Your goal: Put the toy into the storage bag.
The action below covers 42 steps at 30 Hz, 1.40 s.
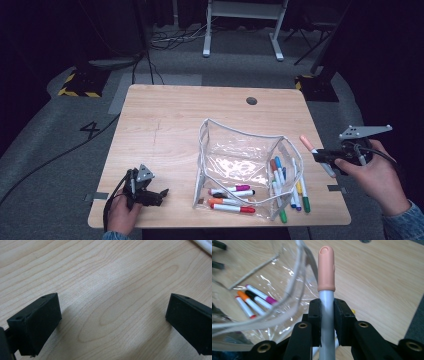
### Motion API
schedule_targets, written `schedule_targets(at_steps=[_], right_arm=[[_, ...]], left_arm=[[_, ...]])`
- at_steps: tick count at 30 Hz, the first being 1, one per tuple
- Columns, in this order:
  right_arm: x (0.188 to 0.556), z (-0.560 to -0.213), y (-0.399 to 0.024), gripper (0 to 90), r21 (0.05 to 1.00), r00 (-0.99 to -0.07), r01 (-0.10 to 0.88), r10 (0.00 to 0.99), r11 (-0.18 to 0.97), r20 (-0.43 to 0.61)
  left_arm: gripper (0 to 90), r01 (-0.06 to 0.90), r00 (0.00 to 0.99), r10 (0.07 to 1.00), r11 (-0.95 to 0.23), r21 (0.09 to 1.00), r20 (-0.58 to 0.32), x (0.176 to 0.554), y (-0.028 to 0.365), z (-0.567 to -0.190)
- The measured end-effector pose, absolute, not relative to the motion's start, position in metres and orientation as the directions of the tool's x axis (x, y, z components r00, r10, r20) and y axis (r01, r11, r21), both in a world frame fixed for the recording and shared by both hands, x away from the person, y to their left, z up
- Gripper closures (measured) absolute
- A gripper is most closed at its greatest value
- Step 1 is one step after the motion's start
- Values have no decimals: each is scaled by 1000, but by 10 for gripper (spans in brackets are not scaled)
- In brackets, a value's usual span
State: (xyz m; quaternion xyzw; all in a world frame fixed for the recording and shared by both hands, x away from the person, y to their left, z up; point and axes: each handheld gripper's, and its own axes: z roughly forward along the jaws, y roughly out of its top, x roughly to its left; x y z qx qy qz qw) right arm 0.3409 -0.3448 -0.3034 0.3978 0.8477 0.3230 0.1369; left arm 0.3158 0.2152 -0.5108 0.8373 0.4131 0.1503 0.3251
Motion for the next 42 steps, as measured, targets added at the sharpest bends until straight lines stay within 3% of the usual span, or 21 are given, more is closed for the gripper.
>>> schedule_targets(at_steps=[15, 42], right_arm=[[340, -266, -271, 772, 644, -811, 447, 585, 621, -1], [335, -292, -161, 772, 511, -952, 288, 299, 810, 62]], left_arm=[[0, 595, 611, 791, -449, 667, -12, 316, 214, -511], [0, 597, 611, 791, -448, 665, -16, 317, 214, -511]])
